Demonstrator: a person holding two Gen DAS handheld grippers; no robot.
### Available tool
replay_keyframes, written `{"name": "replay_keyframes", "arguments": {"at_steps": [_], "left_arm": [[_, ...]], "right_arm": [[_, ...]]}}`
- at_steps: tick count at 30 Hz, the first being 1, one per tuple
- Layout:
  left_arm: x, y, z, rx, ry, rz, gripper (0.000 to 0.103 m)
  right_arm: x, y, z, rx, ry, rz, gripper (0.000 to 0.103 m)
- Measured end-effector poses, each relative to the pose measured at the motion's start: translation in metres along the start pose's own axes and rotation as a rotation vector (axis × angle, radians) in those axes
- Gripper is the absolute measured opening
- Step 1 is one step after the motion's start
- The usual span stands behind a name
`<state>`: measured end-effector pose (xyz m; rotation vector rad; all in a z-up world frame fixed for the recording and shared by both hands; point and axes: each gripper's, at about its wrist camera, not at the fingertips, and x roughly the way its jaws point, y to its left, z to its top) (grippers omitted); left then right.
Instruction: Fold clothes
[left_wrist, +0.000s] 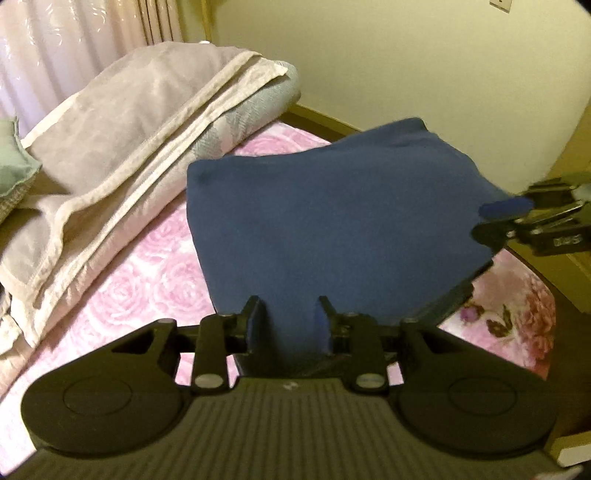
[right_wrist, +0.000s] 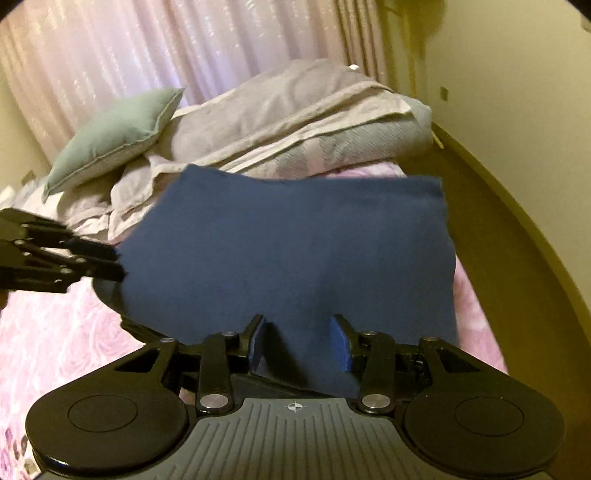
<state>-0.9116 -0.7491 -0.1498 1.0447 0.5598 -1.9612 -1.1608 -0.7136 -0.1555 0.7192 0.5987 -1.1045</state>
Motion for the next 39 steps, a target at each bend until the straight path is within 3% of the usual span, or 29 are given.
{"name": "replay_keyframes", "arguments": {"at_steps": [17, 20, 21, 24, 27, 31, 36, 39], "left_arm": [[0.01, -0.006, -0.018, 0.0, 0.01, 0.036, 0.028], [0.006, -0.006, -0.017, -0.001, 0.006, 0.039, 0.028], [0.003, -0.005, -0.016, -0.001, 0.005, 0.04, 0.028], [-0.001, -0.006, -0.014, -0.005, 0.006, 0.042, 0.029], [0.002, -0.007, -0.012, -0.008, 0.02, 0.051, 0.03], [-0.002, -0.008, -0.01, -0.021, 0.029, 0.059, 0.032], [-0.023, -0.009, -0.011, -0.067, 0.004, 0.065, 0.051], [-0.037, -0.011, -0.017, -0.114, -0.011, 0.071, 0.067]], "right_arm": [[0.006, 0.013, 0.0, -0.055, 0.08, -0.055, 0.046], [-0.004, 0.012, 0.006, -0.013, 0.071, -0.048, 0.046], [-0.009, 0.011, 0.005, 0.01, 0.056, -0.045, 0.048], [-0.011, 0.004, 0.001, 0.042, 0.051, -0.058, 0.076], [-0.005, -0.004, -0.003, 0.041, 0.093, -0.071, 0.076], [-0.019, -0.007, 0.005, 0.06, 0.064, -0.054, 0.077], [-0.04, 0.003, 0.007, 0.074, 0.032, -0.038, 0.077], [-0.049, 0.014, -0.001, 0.079, 0.033, -0.041, 0.087]]}}
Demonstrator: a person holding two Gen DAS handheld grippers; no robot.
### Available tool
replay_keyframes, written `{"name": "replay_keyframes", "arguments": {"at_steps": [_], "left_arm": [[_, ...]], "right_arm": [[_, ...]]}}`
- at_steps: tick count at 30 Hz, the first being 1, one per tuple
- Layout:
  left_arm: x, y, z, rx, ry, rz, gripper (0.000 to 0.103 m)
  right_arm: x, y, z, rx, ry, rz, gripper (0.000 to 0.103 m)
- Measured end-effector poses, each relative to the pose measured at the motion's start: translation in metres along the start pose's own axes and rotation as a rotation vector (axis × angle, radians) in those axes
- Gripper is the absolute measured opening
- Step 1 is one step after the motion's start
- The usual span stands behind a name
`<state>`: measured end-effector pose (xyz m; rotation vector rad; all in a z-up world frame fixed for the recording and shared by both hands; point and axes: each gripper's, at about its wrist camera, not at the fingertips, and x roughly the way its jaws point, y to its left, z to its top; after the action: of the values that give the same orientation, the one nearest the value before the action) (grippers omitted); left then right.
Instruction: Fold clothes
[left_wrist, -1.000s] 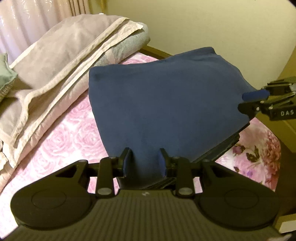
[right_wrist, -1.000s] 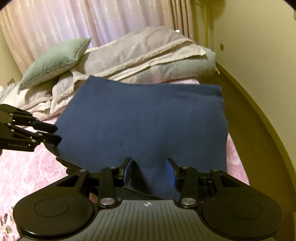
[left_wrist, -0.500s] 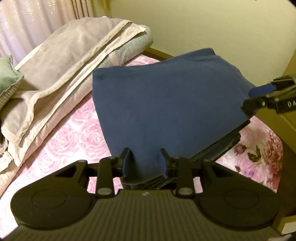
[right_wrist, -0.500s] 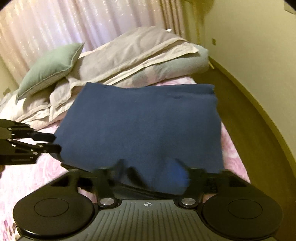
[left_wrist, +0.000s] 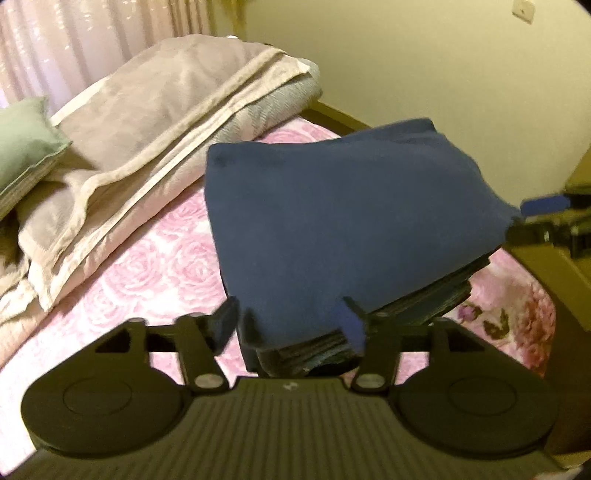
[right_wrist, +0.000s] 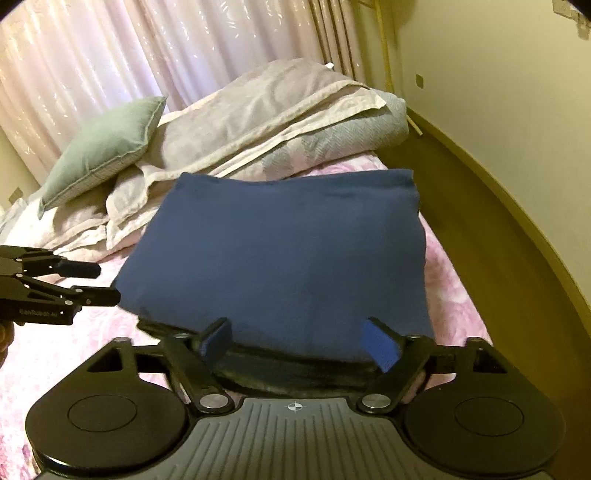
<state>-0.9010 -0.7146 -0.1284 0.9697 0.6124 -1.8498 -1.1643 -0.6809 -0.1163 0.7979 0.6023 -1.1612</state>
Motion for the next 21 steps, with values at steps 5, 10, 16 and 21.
{"name": "replay_keyframes", "arguments": {"at_steps": [5, 10, 16, 21], "left_arm": [[-0.018, -0.003, -0.018, -0.03, -0.014, 0.022, 0.086], [-0.035, -0.005, -0.038, -0.05, 0.002, 0.023, 0.098], [-0.068, -0.002, -0.064, -0.09, -0.049, 0.01, 0.099], [-0.097, -0.004, -0.081, -0.08, -0.119, -0.017, 0.099]], "right_arm": [[-0.011, 0.02, -0.022, 0.019, 0.024, -0.03, 0.1], [-0.029, 0.039, -0.044, 0.075, 0.04, -0.079, 0.103], [-0.058, 0.064, -0.066, 0.111, 0.017, -0.117, 0.103], [-0.078, 0.085, -0.085, 0.151, -0.016, -0.146, 0.103]]}}
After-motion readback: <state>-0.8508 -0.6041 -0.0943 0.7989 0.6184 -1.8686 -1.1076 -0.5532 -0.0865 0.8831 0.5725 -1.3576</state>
